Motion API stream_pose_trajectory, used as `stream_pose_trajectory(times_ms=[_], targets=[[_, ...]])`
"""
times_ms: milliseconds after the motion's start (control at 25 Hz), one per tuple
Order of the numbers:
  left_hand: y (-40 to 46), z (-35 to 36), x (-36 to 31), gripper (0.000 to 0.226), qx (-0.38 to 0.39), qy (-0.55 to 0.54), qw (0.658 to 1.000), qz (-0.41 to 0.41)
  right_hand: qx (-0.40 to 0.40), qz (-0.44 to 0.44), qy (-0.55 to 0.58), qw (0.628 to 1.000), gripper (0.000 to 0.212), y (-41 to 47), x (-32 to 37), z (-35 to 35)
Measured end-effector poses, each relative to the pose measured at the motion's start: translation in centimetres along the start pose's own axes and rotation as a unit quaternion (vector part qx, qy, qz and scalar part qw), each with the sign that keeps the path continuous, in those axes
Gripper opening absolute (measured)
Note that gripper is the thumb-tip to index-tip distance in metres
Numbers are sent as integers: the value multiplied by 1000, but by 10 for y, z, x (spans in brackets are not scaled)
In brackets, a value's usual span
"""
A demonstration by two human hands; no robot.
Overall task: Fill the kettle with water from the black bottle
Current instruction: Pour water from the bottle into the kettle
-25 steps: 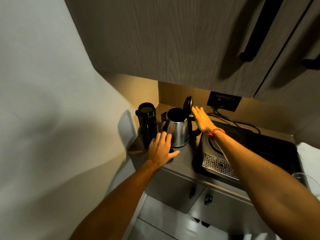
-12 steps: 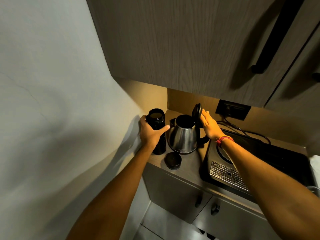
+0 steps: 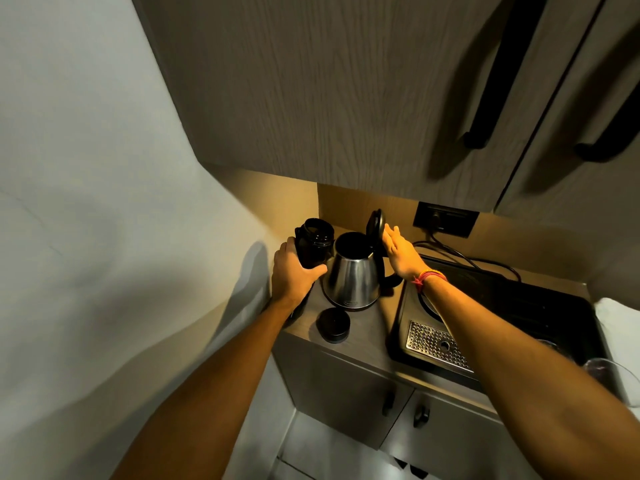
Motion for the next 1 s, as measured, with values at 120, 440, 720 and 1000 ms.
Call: stream_pose_trajectory(times_ms=[120,440,720,1000], targets=[[6,5,-20,73,37,101,993,39,0,-4,-1,1000,47,-1,0,-1],[17,17,-40,87,65,344,935,46,5,-14,-12,1000,45,-6,2,-2],[23,23,-39,88,96,414,905,34,3,1,-16,1000,41,-8,2,-4],[22,25,-41,85,111,443,889,30,-7,-1,-16,1000,42,-7,4,-5]])
Point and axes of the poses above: each hand's wrist, its own y-axis towards the middle knuckle, its own z-axis out of the palm, x = y × z, the point moved 10 cm from there along y, towards the middle knuckle, and after that the axes turned 11 degrees about -y, right-handed, at the moved point
